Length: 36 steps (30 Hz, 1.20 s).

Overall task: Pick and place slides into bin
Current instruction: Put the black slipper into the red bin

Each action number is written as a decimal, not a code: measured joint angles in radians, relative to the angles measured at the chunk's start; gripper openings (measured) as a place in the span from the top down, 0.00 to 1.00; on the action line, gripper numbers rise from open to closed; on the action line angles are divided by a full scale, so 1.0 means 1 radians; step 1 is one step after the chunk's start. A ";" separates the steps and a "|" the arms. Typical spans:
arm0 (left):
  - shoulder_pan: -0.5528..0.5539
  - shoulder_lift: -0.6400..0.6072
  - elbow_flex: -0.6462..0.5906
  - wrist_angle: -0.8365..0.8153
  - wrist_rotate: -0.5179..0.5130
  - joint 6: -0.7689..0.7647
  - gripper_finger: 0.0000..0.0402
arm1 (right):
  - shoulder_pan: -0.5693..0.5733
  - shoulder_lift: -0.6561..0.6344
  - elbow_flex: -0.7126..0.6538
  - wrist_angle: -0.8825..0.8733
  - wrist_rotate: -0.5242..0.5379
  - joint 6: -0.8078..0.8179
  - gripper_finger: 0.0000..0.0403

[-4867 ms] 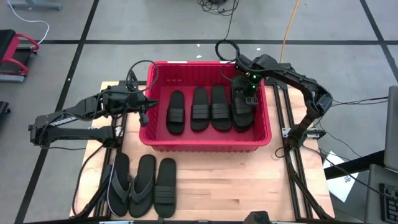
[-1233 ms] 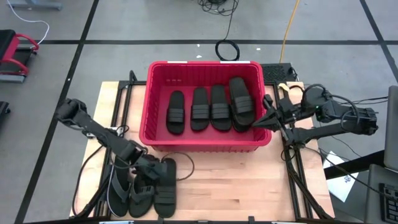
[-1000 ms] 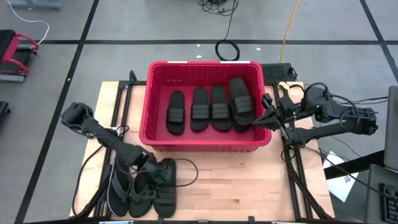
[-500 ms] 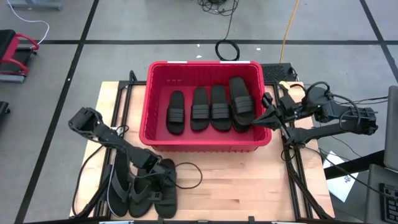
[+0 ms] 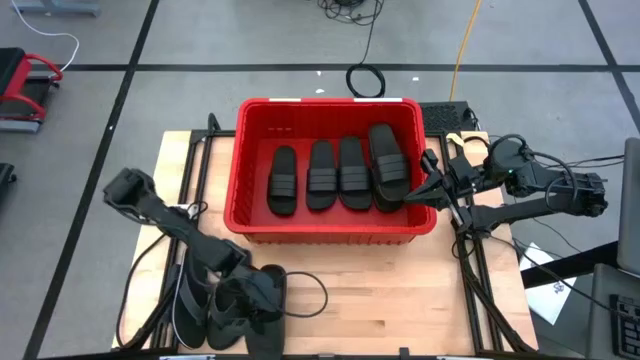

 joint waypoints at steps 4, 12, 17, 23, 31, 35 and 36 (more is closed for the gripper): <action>-0.037 -0.097 0.084 -0.014 -0.041 -0.048 0.98 | 0.000 0.000 0.000 0.002 0.000 -0.052 1.00; -0.013 -0.202 0.462 -0.486 -0.444 0.302 0.97 | 0.000 0.000 0.000 -0.017 0.001 -0.151 1.00; 0.107 -0.203 0.657 -0.589 -0.670 0.441 0.98 | 0.000 0.000 0.000 -0.017 0.008 -0.122 1.00; 0.208 -0.238 0.696 -0.511 -0.727 0.624 0.99 | -0.001 0.000 0.000 -0.071 0.004 -0.115 1.00; 0.472 -0.271 0.696 -0.678 -0.513 0.675 0.99 | -0.002 0.000 0.000 -0.108 0.087 -0.148 1.00; 0.684 -0.267 0.694 -0.717 -0.287 0.794 0.99 | -0.001 0.000 0.000 -0.101 0.138 -0.203 1.00; 0.737 -0.268 0.695 -0.705 -0.225 0.837 0.99 | -0.001 0.000 0.000 -0.101 0.181 -0.216 1.00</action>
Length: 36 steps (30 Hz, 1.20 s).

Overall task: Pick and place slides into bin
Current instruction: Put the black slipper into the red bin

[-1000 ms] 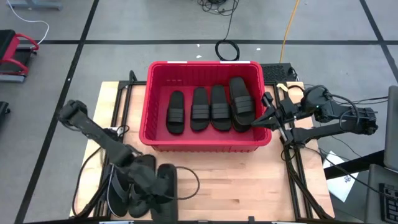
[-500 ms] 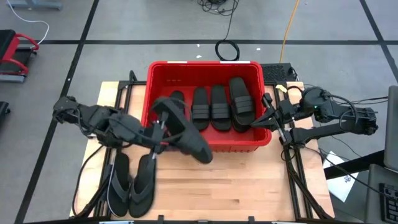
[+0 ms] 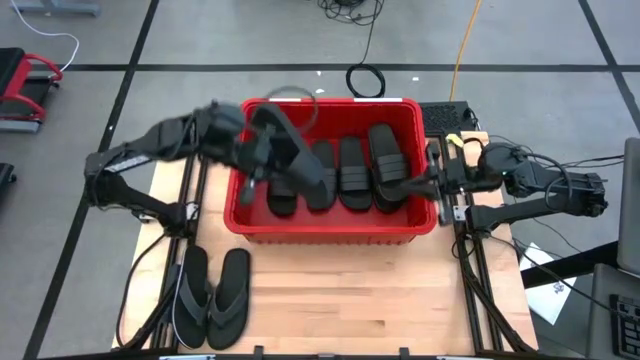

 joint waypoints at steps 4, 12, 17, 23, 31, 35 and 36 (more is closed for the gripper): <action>0.192 0.017 0.001 0.006 0.201 0.141 1.00 | 0.000 0.002 0.000 0.000 0.261 -0.068 1.00; 0.437 0.118 0.001 0.064 0.465 0.357 1.00 | -0.011 0.002 0.000 0.003 0.455 0.038 1.00; 0.468 0.302 0.113 0.049 0.574 0.400 1.00 | -0.013 0.003 0.000 0.001 0.455 0.132 1.00; 0.413 0.577 0.493 -0.267 0.549 0.534 1.00 | -0.013 0.003 0.000 0.000 0.456 0.078 1.00; 0.325 0.781 0.702 -0.394 0.450 0.607 1.00 | -0.013 0.003 0.000 -0.004 0.457 0.041 1.00; 0.287 0.838 0.701 -0.446 0.418 0.629 1.00 | -0.014 0.000 0.000 -0.030 0.458 0.035 1.00; 0.279 0.858 0.700 -0.440 0.403 0.637 1.00 | -0.014 0.000 0.000 -0.039 0.458 0.034 1.00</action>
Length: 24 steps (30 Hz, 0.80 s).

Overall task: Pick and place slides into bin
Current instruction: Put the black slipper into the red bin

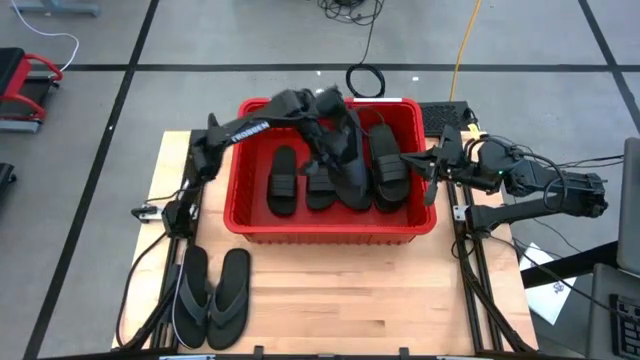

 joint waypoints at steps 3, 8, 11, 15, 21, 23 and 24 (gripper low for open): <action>-0.017 0.048 -0.001 0.015 -0.023 0.010 1.00 | 0.000 0.000 0.000 -0.034 0.000 0.002 1.00; -0.026 0.116 0.000 0.054 -0.061 0.014 1.00 | 0.000 0.000 0.000 -0.051 -0.005 0.018 1.00; -0.026 0.141 0.000 0.084 -0.063 0.015 1.00 | 0.000 -0.004 0.000 -0.057 -0.007 0.026 1.00; -0.025 0.178 0.001 0.120 -0.070 0.017 1.00 | 0.000 -0.017 0.000 -0.073 -0.008 0.026 1.00; -0.023 0.209 0.003 0.155 -0.130 0.022 1.00 | 0.000 -0.035 0.000 -0.079 -0.007 0.041 1.00; -0.023 0.215 0.002 0.164 -0.148 0.022 1.00 | 0.000 -0.034 0.000 -0.080 -0.006 0.041 1.00; -0.023 0.216 0.002 0.168 -0.158 0.019 1.00 | 0.000 -0.034 0.000 -0.081 -0.006 0.041 1.00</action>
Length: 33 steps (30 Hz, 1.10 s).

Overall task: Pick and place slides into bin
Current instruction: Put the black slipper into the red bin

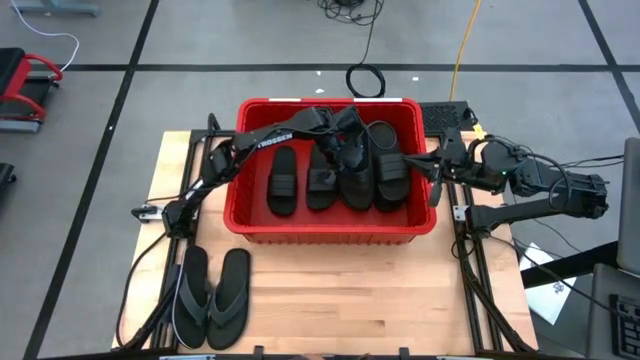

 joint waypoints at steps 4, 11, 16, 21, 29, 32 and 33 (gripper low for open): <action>0.006 -0.002 0.000 0.038 -0.043 -0.014 1.00 | 0.000 0.000 0.000 0.000 0.002 -0.005 1.00; 0.008 -0.001 -0.001 0.123 -0.132 -0.034 0.91 | 0.000 0.000 0.000 -0.001 0.003 -0.001 1.00; 0.009 -0.001 -0.001 0.133 -0.138 -0.038 0.76 | 0.000 0.000 0.000 -0.001 0.003 0.007 1.00; 0.009 -0.001 -0.001 0.147 -0.142 -0.056 0.61 | 0.000 0.000 0.000 -0.001 0.003 0.007 1.00; 0.001 -0.007 0.001 0.177 -0.259 -0.094 0.42 | 0.000 0.000 0.000 -0.001 0.003 0.007 1.00; -0.005 -0.022 0.019 0.165 -0.295 -0.084 0.37 | 0.000 0.000 0.000 -0.001 0.002 0.008 1.00; -0.005 -0.030 0.025 0.160 -0.299 -0.081 0.36 | 0.000 0.000 0.000 -0.001 0.000 0.007 1.00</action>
